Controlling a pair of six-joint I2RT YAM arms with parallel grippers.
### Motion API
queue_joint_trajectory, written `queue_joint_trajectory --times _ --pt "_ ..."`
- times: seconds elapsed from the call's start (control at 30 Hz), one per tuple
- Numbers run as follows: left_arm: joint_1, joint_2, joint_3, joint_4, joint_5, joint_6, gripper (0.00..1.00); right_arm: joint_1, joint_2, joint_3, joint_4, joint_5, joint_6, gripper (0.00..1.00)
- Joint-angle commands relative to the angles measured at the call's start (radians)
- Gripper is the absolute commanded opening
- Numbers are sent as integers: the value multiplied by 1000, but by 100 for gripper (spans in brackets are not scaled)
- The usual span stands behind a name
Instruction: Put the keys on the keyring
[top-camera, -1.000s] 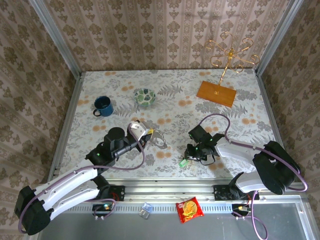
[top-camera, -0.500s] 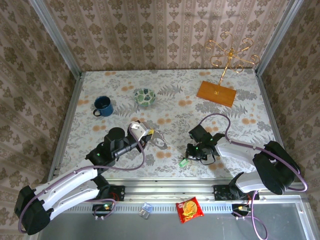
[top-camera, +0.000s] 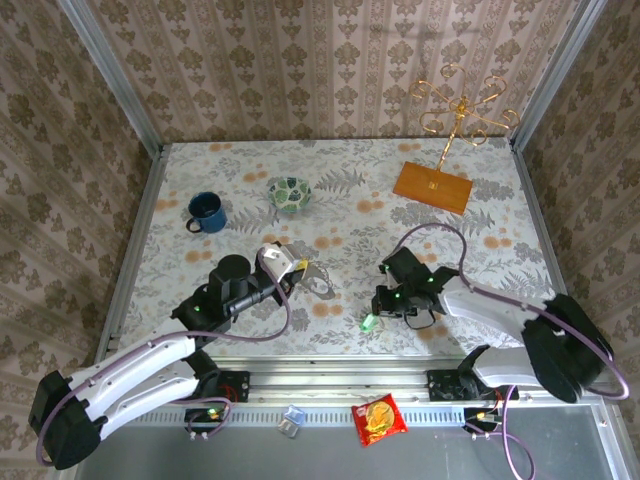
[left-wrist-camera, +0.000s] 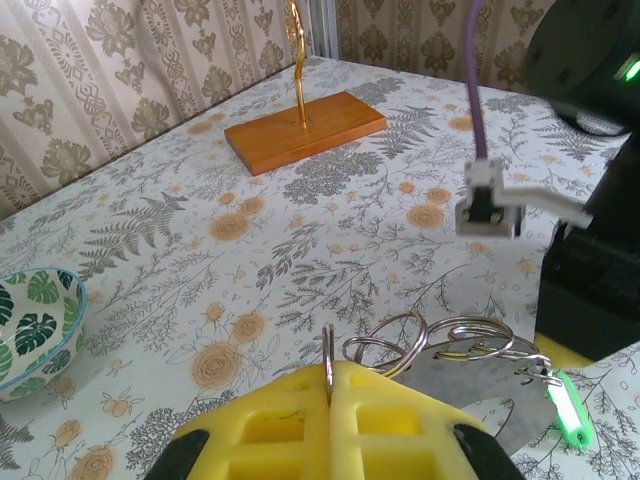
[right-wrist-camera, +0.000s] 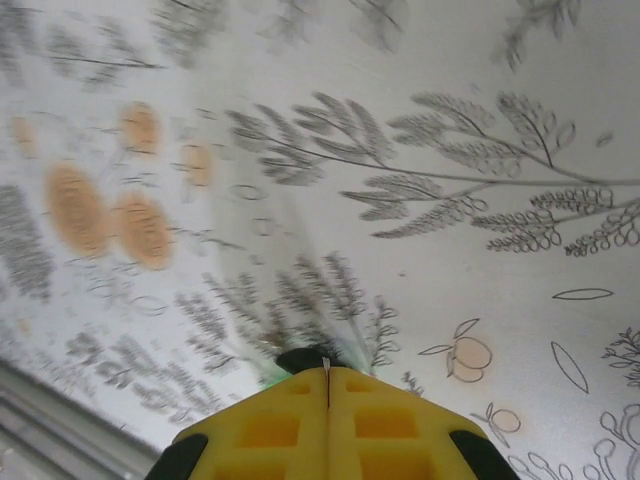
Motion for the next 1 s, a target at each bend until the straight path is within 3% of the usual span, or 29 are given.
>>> queue_joint_trajectory --times 0.0,0.17,0.3,0.43,0.53,0.73,0.97 --pt "-12 14 27 18 26 11 0 -4 -147 -11 -34 -3 -149 0" --pt "-21 48 34 30 99 28 0 -4 -343 24 -43 -25 -359 0" --pt "-32 69 38 20 141 20 0 -4 -402 91 -68 68 -500 0" --pt "-47 104 46 15 312 16 0 -1 -410 128 -32 109 -653 0" --pt "-50 142 74 -2 416 14 0 9 -434 121 39 67 -784 0" --pt "-65 205 121 -33 418 -14 0 44 -471 100 102 -61 -1043 0" --pt "-100 244 142 -47 404 -31 0 102 -409 147 46 -67 -1204 0"
